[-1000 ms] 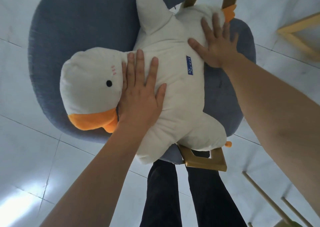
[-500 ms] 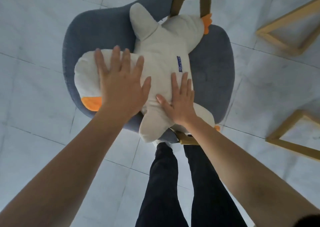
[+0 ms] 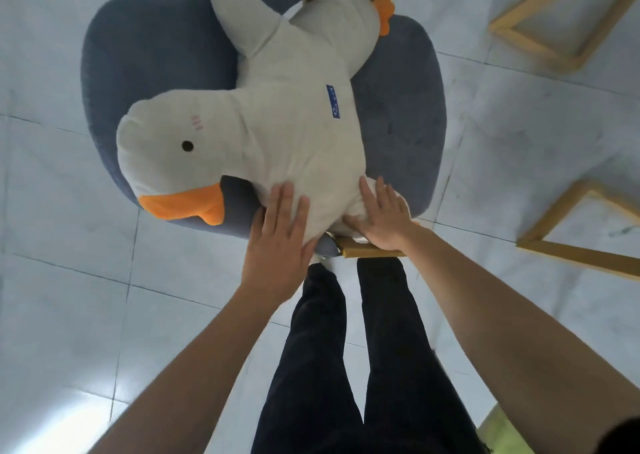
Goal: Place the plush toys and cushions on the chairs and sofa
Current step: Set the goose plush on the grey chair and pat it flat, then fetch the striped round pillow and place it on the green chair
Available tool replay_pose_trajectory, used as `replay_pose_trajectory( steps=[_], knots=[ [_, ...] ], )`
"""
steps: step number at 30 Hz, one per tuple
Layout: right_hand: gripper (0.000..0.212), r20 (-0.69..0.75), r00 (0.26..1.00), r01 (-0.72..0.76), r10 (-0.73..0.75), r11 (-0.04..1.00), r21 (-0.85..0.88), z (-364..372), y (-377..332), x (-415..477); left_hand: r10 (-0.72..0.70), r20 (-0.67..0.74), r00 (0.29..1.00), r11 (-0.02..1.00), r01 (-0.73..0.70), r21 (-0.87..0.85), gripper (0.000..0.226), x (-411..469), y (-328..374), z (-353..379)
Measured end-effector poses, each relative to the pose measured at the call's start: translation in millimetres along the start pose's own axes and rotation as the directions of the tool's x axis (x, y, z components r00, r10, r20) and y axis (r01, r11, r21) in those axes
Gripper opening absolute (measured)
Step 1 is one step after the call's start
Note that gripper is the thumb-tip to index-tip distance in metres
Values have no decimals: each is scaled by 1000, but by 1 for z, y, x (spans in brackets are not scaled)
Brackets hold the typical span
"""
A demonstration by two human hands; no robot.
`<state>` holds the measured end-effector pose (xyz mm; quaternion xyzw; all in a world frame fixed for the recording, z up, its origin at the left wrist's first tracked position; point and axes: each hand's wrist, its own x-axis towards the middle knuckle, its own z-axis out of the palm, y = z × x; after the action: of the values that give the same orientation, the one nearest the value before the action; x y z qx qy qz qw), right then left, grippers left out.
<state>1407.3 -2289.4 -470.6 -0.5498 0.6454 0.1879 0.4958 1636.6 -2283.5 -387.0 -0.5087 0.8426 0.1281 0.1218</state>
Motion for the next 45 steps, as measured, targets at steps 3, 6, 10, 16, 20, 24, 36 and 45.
replay_pose_trajectory(
  steps=[3,6,10,16,20,24,36,45],
  knots=[
    [89,-19,1000,-1,0,999,-44,0,-6,5,-62,-56,996,997,59,-56,58,-6,4,4],
    [87,-85,996,1,-3,1000,-18,0,-9,2,-93,-68,993,991,87,-98,55,-2,4,2],
    [69,-151,988,-6,21,995,100,2,-2,-20,-88,5,996,980,87,-180,54,-9,-5,-5],
    [56,-161,985,93,-62,977,191,-2,-16,-142,-293,212,932,710,360,-605,49,-53,10,-87],
    [45,-445,895,227,-19,878,420,-20,-39,-237,-449,86,889,572,360,-737,48,-94,18,-180],
    [50,-595,792,339,136,712,614,-44,-50,-314,-502,-1,865,486,282,-827,52,-125,11,-242],
    [45,-638,240,613,731,396,684,-13,-44,-473,-91,-200,976,440,-141,-887,62,-110,6,-333],
    [40,-183,-169,671,969,249,699,196,-106,-598,457,-69,887,356,-253,-899,46,-143,125,-317]
  ],
)
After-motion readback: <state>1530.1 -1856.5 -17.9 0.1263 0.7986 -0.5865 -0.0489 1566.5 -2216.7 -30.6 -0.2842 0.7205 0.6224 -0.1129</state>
